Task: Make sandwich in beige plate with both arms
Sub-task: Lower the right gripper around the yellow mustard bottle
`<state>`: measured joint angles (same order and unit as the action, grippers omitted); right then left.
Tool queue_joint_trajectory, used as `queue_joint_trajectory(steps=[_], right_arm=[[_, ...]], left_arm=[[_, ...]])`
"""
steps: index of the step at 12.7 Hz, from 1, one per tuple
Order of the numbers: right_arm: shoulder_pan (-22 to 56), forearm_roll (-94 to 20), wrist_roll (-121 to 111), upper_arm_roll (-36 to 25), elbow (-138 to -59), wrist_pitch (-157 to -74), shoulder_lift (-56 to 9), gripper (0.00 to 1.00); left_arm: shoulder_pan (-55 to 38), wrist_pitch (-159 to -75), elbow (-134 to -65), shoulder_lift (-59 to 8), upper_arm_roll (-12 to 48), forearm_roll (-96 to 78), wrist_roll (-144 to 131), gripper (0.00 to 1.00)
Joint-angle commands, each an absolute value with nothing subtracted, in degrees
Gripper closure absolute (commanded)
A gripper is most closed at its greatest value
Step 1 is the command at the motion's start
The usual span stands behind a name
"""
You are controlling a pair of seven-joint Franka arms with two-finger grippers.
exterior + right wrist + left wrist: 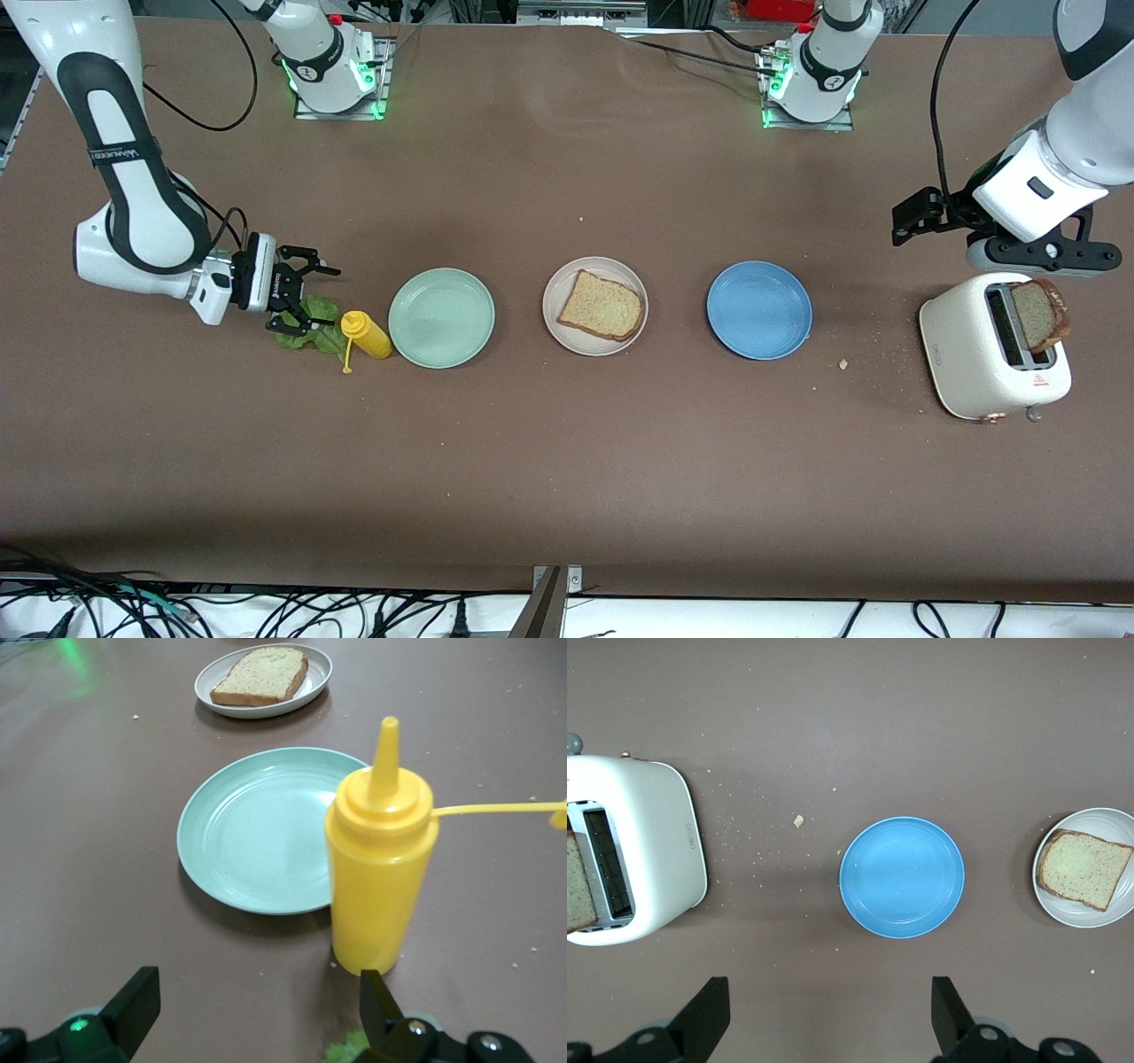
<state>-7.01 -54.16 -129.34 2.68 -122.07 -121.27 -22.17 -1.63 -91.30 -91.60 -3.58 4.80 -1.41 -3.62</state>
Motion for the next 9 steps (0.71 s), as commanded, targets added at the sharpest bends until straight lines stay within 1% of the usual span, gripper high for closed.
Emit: queue_joint_trajectory(steps=[1, 3, 7, 9], right_arm=[[-7.73, -58.26, -133.41, 3.08, -120.85, -121.9, -25.3, 0.0], [-7.65, -59.5, -133.5, 3.08, -119.63, -121.82, -26.97, 0.0], [-7.65, -62.92, -137.02, 3.43, -115.06, -121.29, -34.26, 0.0], [-7.65, -65.63, -136.85, 4.91, -113.38, -121.29, -34.89, 0.0]], left_arm=[[-1.93, -92.2, -92.99, -2.37, 4.57, -0.17, -4.13, 0.0], [-1.93, -92.2, -92.99, -2.37, 4.57, -0.26, -4.13, 0.0], [-1.93, -92.2, -92.99, -2.37, 4.57, -0.26, -4.04, 0.0], [-1.85, -92.29, -92.99, -2.37, 4.57, -0.26, -3.96, 0.0]])
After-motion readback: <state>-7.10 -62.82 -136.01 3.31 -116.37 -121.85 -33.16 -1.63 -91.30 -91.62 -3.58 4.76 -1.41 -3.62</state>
